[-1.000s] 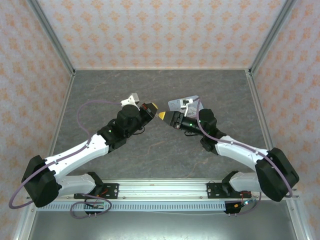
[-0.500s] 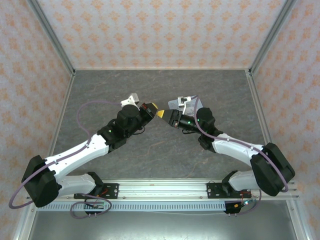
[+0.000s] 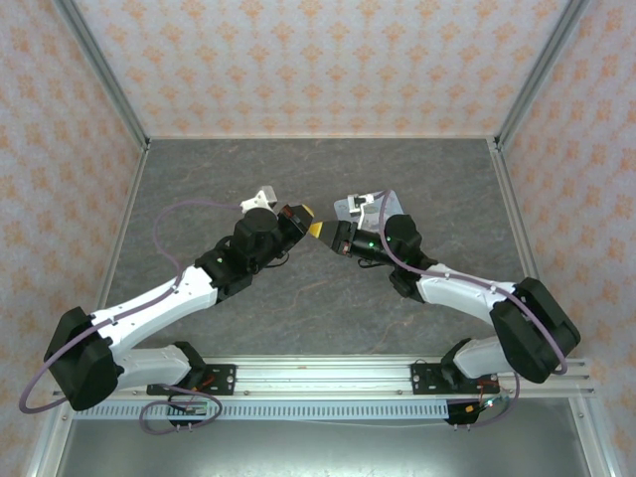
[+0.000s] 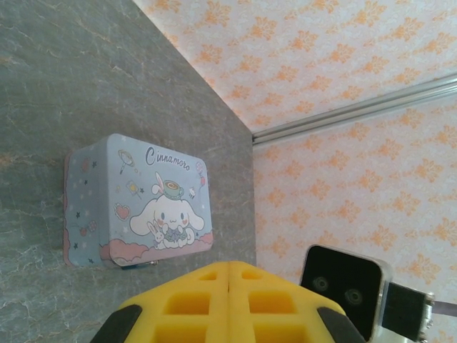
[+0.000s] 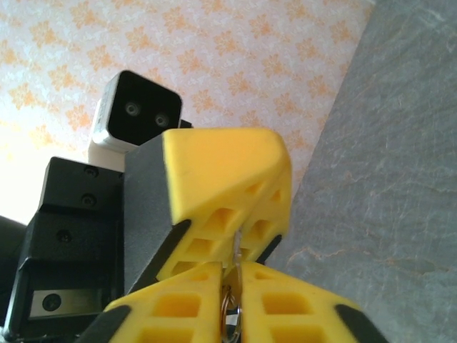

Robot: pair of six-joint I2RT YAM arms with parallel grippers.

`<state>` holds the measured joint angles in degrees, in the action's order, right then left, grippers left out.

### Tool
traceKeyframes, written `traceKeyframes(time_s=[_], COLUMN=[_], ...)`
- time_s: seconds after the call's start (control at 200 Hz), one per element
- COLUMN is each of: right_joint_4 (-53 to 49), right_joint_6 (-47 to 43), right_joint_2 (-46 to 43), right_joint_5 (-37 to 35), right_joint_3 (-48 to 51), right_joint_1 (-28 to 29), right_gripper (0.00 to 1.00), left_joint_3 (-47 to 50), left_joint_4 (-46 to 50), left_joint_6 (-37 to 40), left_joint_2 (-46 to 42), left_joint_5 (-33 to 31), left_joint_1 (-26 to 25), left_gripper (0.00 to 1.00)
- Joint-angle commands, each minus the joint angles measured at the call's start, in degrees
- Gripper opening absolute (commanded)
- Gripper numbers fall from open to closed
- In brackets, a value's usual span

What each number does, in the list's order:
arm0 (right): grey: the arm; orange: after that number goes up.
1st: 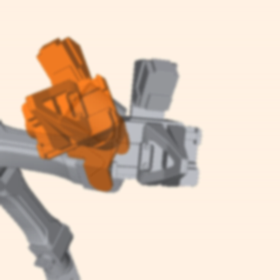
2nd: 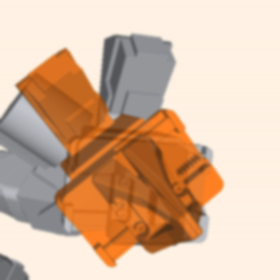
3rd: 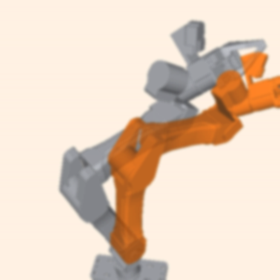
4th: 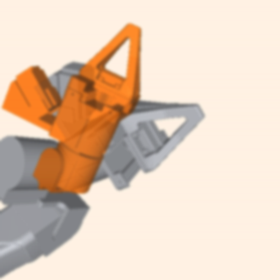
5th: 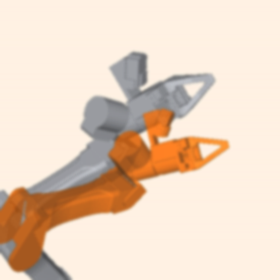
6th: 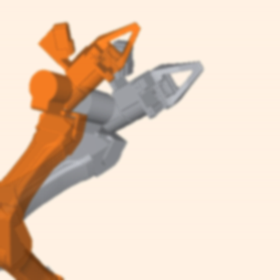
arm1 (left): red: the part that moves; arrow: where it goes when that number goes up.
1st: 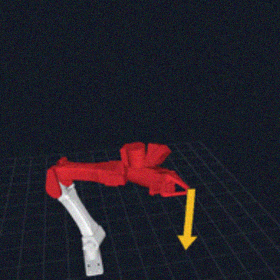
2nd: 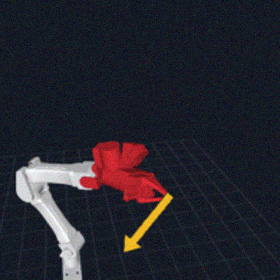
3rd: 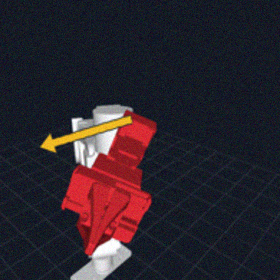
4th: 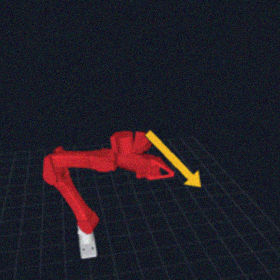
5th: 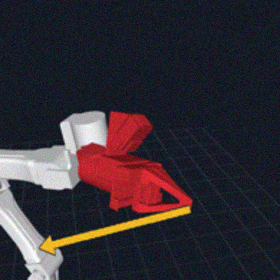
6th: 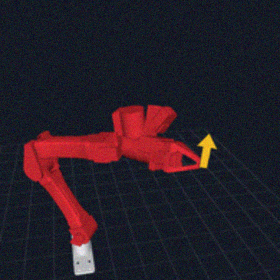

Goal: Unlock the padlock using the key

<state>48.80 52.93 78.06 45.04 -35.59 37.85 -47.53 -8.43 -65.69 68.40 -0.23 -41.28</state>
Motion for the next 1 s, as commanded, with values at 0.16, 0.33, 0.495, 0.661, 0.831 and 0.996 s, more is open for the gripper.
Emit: traceKeyframes(time_s=[0.16,0.33,0.495,0.661,0.831,0.996], right_joint_4=[-17.4,-45.81,-59.38,-61.25,-57.29,-53.15], right_joint_6=[-13.58,-36.97,-55.63,-73.36,-84.42,-92.3], right_joint_2=[-5.66,-9.95,-11.41,-12.1,-12.6,-12.55], right_joint_5=[-1.53,-10.88,-22.77,-38.11,-45.71,-51.28], right_joint_3=[-4.04,-10.4,-15.35,-17.05,-16.2,-14.41], right_joint_1=[0.38,1.3,3.4,9.29,13.65,17.58], right_gripper=[0.0,0.0,0.0,0.0,0.0,0.0], left_joint_3=[-3.53,-8.34,-13.62,-19.15,-22.34,-21.24], left_joint_4=[11.05,23.3,33.93,42.28,47.55,45.23], left_joint_6=[3.11,4.98,1.54,-5.63,-12.92,-17.94], left_joint_2=[-2.92,-5.7,-5.73,-2.67,1.21,3.97], left_joint_5=[-6.31,-7.43,-2.94,2.58,6.88,11.81], left_joint_1=[-0.46,0.3,1.79,2.32,2.36,2.34], left_gripper=[0.02,0.42,0.66,0.64,0.54,0.48])
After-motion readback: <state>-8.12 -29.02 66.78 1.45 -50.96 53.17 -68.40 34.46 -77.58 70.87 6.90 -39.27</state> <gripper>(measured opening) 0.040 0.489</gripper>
